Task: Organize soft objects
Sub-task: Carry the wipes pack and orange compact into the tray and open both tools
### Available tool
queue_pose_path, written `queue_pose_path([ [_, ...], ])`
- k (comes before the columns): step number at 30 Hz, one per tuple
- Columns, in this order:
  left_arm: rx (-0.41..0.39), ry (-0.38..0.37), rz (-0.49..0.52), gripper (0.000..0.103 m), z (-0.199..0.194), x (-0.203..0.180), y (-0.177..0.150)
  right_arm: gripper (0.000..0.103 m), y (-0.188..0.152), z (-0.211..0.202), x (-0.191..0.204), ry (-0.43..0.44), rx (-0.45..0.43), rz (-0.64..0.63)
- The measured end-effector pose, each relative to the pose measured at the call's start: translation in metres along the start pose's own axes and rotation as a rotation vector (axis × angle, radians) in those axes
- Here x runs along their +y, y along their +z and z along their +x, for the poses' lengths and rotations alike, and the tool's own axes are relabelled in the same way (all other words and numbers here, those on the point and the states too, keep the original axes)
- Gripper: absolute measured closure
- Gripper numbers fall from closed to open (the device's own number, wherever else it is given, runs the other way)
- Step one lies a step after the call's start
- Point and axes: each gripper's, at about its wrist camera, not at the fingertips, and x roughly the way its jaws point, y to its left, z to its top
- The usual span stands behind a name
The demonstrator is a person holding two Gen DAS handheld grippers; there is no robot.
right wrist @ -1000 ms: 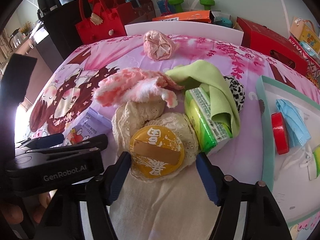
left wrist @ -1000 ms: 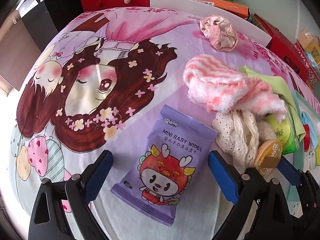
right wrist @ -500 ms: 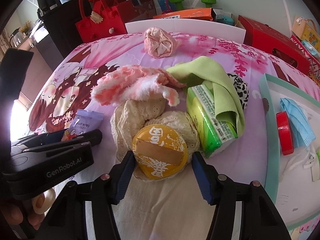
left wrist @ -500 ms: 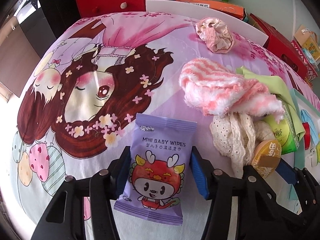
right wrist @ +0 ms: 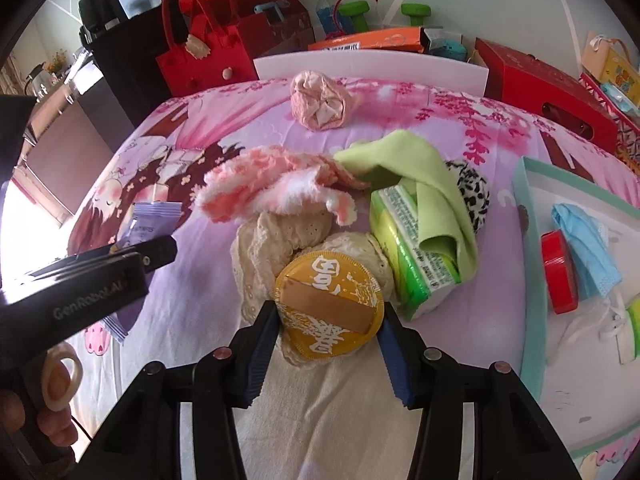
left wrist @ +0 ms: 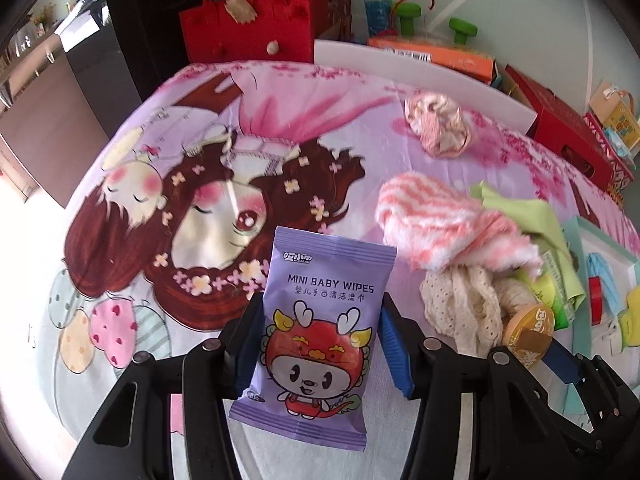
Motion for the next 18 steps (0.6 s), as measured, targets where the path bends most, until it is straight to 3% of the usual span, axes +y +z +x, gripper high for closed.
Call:
queue_pose_path([
  [18, -0.175, -0.001, 0.019, 0.047, -0.059, -0.011, 0.006, 0.050, 0.007, -0.048, -0.009, 0.032, -0.113, 0.022],
])
